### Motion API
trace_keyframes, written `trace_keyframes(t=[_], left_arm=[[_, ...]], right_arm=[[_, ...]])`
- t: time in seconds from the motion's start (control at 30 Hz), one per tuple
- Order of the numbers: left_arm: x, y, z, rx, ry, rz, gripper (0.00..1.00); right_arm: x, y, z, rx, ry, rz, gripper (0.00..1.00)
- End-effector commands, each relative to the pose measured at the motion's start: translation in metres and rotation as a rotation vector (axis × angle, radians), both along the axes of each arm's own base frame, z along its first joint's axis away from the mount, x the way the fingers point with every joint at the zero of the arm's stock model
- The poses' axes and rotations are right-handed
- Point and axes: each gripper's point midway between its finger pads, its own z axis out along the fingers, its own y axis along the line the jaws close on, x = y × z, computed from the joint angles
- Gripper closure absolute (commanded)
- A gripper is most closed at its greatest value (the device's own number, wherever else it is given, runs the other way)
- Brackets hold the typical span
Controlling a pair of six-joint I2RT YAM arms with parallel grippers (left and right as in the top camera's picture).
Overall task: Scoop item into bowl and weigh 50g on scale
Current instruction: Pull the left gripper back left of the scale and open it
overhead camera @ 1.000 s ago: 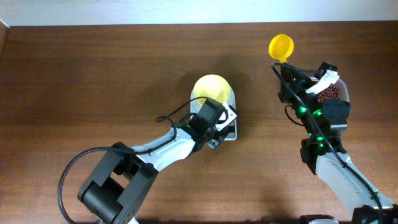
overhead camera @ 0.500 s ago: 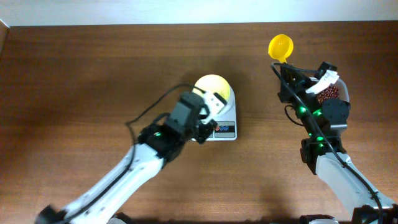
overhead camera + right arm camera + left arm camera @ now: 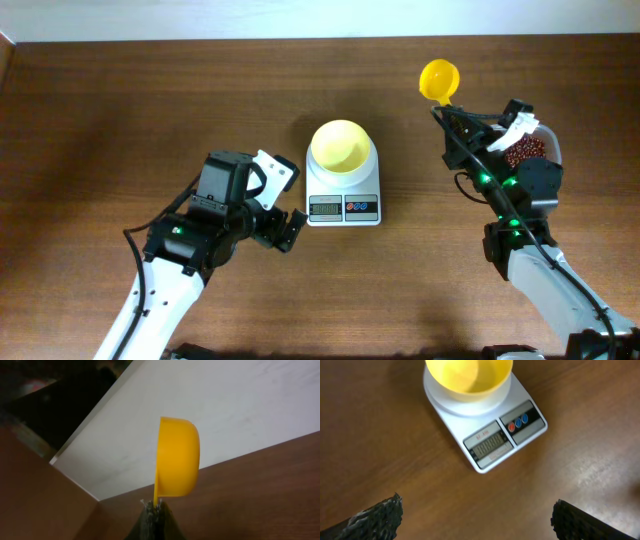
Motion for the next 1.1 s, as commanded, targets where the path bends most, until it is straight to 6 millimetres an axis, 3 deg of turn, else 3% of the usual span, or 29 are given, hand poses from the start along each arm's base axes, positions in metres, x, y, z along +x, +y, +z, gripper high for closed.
trace_keyframes(t=[0.0,0.1,0.2,0.3,0.43,0.53,0.8,1.07], left_arm=[[-0.006,-0.005,0.002,-0.043,0.022,-0.016,0.01],[-0.023,0.001,-0.001,0.048,0.045,-0.133,0.01],[-0.035,0.004,0.012,0.1,0.05,-0.215,0.01],[-0.026,0.006,0.032,0.127,-0.019,-0.23,0.01],[-0.02,0.012,0.035,0.166,-0.04,-0.209,0.01],[-0.016,0.011,0.037,0.162,-0.061,-0.207,0.01],[-0.02,0.008,0.037,0.144,-0.049,-0.221,0.01],[-0.022,0.003,0.046,0.115,-0.054,-0.236,0.01]], right_arm=[[-0.004,0.009,0.004,0.0,-0.01,0.068,0.96],[-0.01,0.019,0.004,-0.003,-0.01,0.136,0.96],[-0.013,0.023,0.004,-0.004,-0.01,0.166,0.96],[-0.022,0.035,0.003,-0.007,-0.009,0.255,0.96],[-0.056,0.065,-0.005,-0.007,0.031,0.52,0.96],[-0.076,0.078,-0.007,0.015,0.063,0.659,0.96],[-0.064,0.056,-0.007,0.018,0.065,0.575,0.96],[-0.063,0.055,-0.007,0.019,0.066,0.573,0.96]])
